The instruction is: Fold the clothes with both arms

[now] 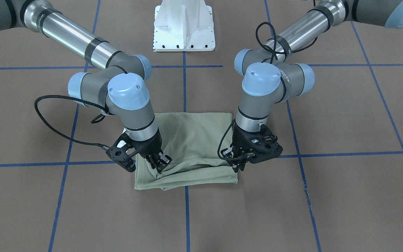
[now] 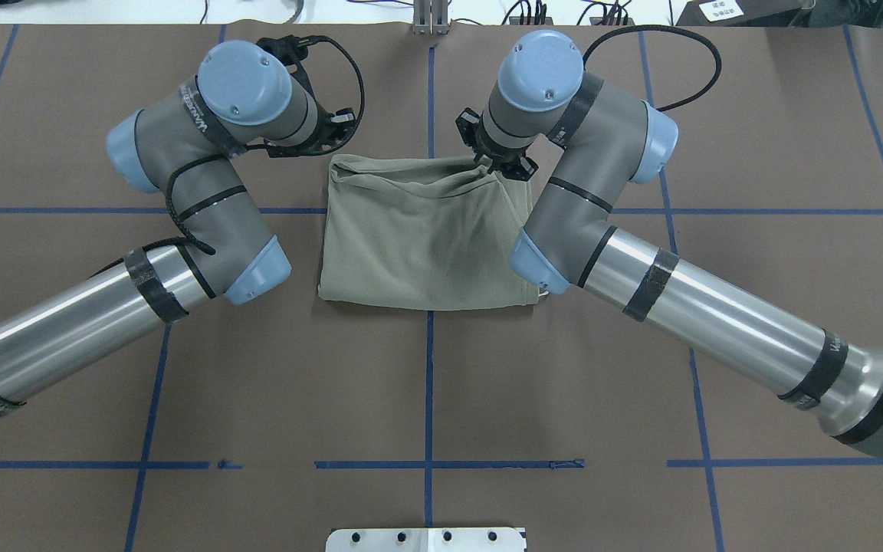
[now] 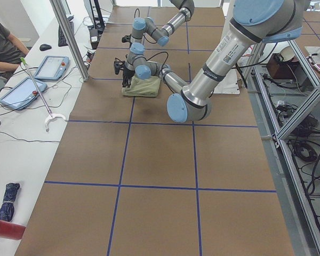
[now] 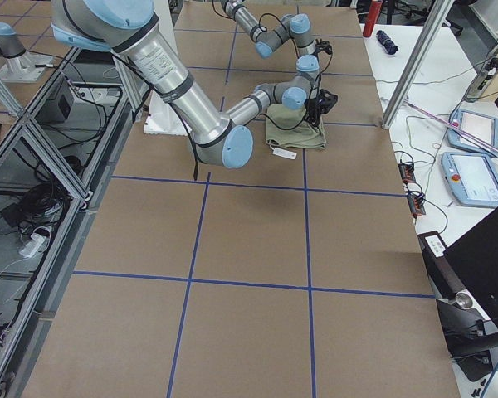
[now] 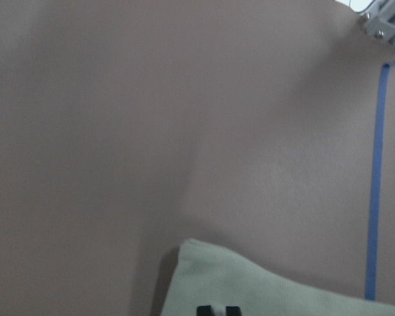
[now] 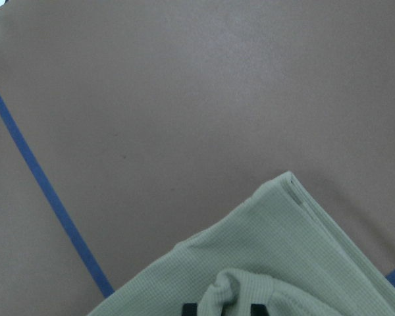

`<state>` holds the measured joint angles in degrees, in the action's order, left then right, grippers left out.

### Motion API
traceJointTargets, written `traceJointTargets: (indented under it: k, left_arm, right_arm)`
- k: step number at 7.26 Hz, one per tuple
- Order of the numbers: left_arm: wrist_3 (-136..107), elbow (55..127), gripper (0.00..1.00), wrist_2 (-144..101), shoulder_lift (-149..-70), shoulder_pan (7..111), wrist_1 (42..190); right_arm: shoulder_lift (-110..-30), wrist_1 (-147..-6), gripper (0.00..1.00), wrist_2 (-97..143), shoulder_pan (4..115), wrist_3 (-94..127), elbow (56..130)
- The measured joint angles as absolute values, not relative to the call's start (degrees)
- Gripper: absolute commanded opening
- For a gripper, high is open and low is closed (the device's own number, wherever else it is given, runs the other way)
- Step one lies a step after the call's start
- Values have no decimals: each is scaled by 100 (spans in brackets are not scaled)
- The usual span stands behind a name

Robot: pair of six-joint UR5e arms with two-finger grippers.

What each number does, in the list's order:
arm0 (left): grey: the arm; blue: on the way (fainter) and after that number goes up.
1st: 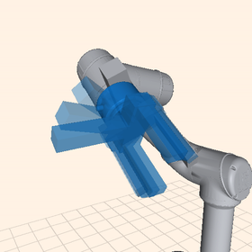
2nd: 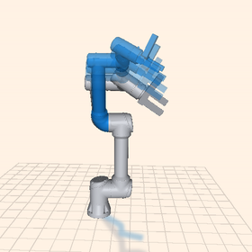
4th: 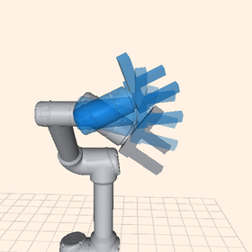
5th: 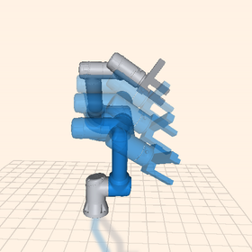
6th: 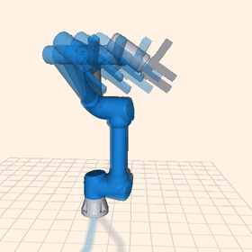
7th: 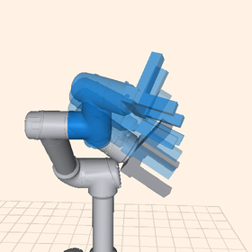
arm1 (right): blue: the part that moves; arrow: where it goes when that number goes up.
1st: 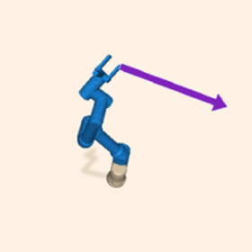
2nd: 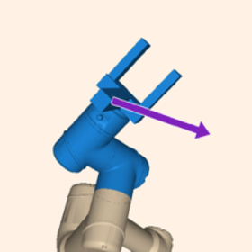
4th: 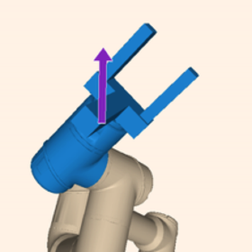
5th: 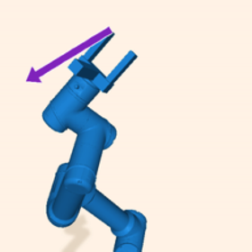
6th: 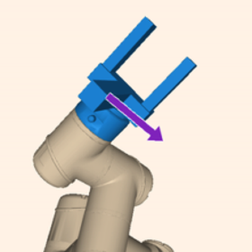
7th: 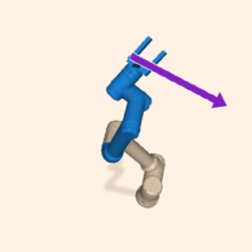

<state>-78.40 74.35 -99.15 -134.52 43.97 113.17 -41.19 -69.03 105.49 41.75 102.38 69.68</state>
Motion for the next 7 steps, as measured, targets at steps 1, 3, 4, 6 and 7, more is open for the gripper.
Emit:
traceJointTargets:
  k: [1, 3, 4, 6, 7]
  left_arm:
    - [-7548, 7255, 100, -9946, -13485, 4563, 11347]
    - [-7188, 7146, 100, -10169, -13491, 4742, 11357]
    - [-6860, 7178, 100, -10536, -13456, 4929, 11337]
    - [-5379, 7891, 100, -11268, -12702, 5624, 11335]
    - [-4491, 8329, 100, -11568, -12172, 6096, 11319]
  right_arm:
    - [-4120, -6871, 100, 10614, 4286, 10236, 6891]
    - [-4154, -6879, 100, 10988, 4577, 9859, 6842]
    - [-4246, -6959, 100, 11349, 4847, 9368, 6885]
    - [-4950, -7477, 100, 11918, 5630, 7349, 7585]
    - [-5419, -7934, 100, 12047, 6035, 6087, 8096]
